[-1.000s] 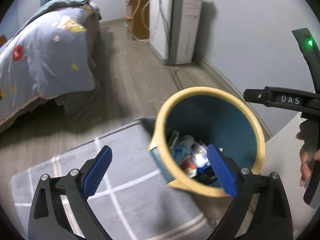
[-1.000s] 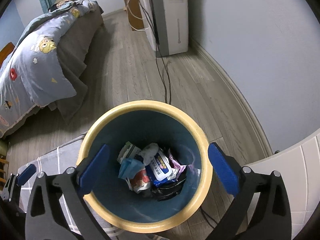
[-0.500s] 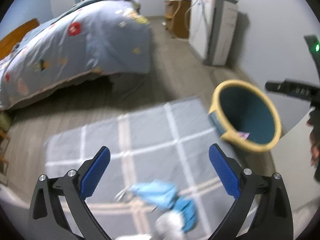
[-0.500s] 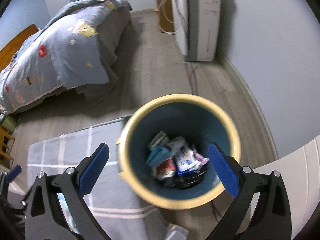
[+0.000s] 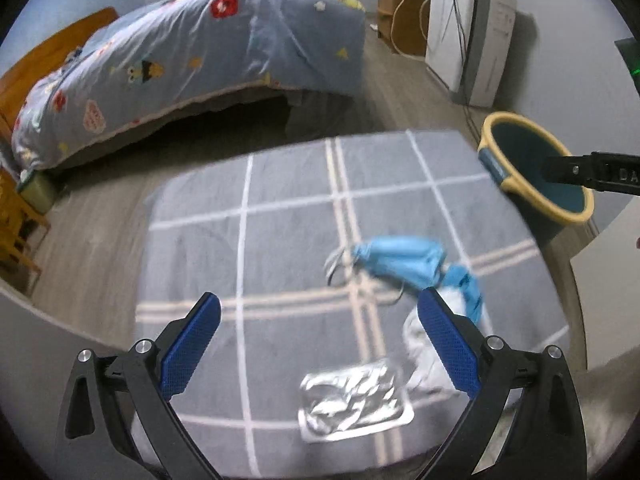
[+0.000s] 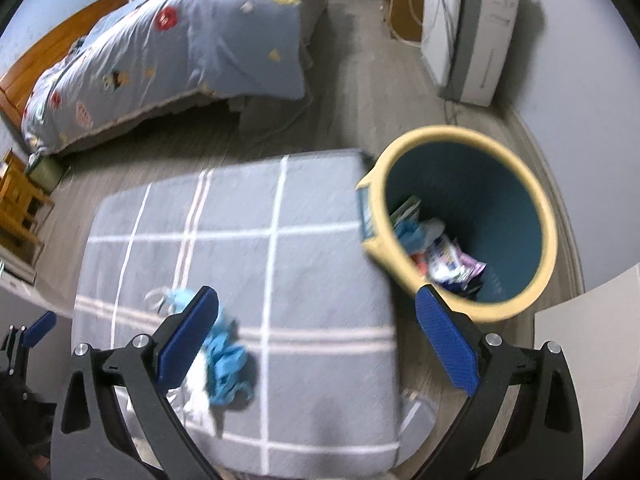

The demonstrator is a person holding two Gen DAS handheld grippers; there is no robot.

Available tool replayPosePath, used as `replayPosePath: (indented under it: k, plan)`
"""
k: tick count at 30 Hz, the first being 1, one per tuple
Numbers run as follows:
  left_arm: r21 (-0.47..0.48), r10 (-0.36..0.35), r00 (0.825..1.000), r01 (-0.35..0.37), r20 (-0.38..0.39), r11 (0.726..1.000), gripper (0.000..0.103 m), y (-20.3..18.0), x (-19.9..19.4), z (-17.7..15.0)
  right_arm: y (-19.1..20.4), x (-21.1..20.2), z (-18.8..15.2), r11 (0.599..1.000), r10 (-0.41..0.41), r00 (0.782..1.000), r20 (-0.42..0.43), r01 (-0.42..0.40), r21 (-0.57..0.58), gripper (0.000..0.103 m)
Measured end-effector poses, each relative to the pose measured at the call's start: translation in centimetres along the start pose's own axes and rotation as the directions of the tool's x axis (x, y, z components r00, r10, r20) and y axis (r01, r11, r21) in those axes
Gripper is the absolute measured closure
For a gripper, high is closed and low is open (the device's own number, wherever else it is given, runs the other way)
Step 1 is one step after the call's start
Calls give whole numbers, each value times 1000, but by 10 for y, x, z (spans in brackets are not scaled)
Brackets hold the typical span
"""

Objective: Collect trash
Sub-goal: 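Move both grippers back over the remaining masks and plastic on the mat, then grasp the silver foil tray with the left gripper while the right grasps a blue glove-like mask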

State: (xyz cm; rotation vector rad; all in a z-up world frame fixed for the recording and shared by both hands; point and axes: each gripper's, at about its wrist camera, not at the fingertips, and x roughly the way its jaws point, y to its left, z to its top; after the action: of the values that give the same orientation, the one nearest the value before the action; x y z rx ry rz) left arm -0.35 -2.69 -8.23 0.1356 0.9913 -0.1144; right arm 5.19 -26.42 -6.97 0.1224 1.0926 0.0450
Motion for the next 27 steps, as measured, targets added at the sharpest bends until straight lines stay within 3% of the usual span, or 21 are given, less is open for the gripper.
replayPosePath:
  k: [4, 10, 18, 20, 25, 27]
  plan:
    - [-53, -35, 997, 31, -65, 998, 5, 16, 11, -23, 17, 5, -18, 999, 28, 999, -39, -27, 21, 6]
    - [-43, -75, 989, 70, -127, 997, 5, 11, 27, -50, 36, 0, -28, 1000, 20, 999, -27, -20, 9, 6]
    - [-70, -156, 964, 144, -213, 987, 5, -5, 48, -70, 44, 4, -33, 999, -14, 1000, -28, 13, -38, 6]
    - [-74, -157, 957, 143, -245, 987, 5, -7, 55, -74, 45, 6, -34, 998, -22, 999, -31, 20, -51, 6]
    - [-14, -120, 956, 120, -267, 993, 5, -17, 62, -77, 46, 16, -38, 999, 4, 998, -59, -7, -51, 6]
    - [-1, -113, 955, 117, -275, 993, 5, -19, 64, -79, 50, 21, -40, 998, 8, 997, -74, -13, -65, 12]
